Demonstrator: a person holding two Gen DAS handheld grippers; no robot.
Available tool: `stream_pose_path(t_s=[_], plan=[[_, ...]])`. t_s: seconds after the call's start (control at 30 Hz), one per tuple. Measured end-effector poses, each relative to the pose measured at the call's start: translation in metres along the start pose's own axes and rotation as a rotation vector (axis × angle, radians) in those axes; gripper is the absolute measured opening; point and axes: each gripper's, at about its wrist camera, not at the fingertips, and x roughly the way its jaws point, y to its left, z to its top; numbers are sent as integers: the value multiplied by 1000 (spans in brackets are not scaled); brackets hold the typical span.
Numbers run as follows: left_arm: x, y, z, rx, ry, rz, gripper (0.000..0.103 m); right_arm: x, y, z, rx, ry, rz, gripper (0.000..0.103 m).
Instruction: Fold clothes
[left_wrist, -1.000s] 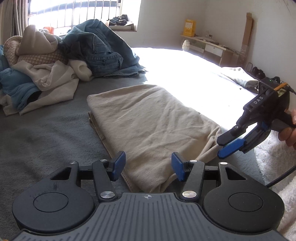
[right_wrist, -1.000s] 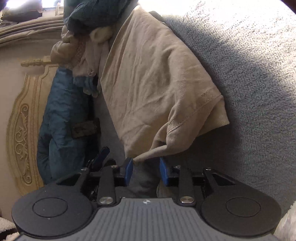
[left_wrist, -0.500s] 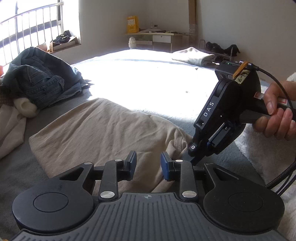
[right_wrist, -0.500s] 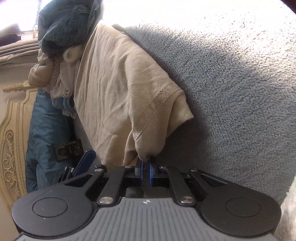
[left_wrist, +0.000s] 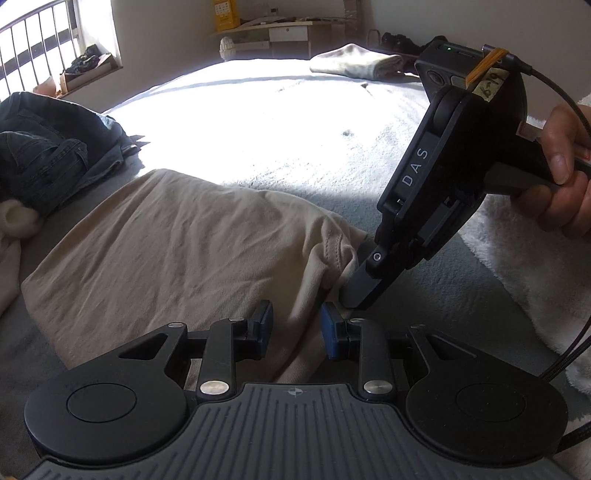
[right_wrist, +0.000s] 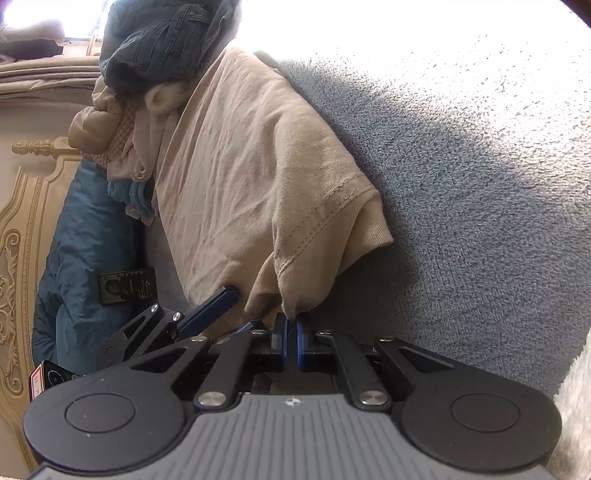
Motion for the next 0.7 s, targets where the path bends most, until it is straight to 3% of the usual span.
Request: stream_pose_path(t_s=[0.13, 0.27, 0.33, 0.5, 0.63, 0.7], plan=[[3, 0, 3, -2, -2, 19, 27, -1, 0, 0, -16, -4, -4, 3], [6, 4, 6, -28, 5, 50, 14, -2, 1, 0, -32, -8, -7, 3], [7, 6, 7, -42, 15, 37, 13, -3, 1, 0, -39, -11, -9, 3], [8, -8, 3, 57, 44, 34, 15, -4, 4, -1, -65, -11, -2, 3], [12, -11, 0, 73, 51, 54, 14, -6, 9, -2, -95, -6, 19, 3], [10, -8, 2, 50, 33, 68, 4, -6, 12, -3, -110, -4, 30, 3]])
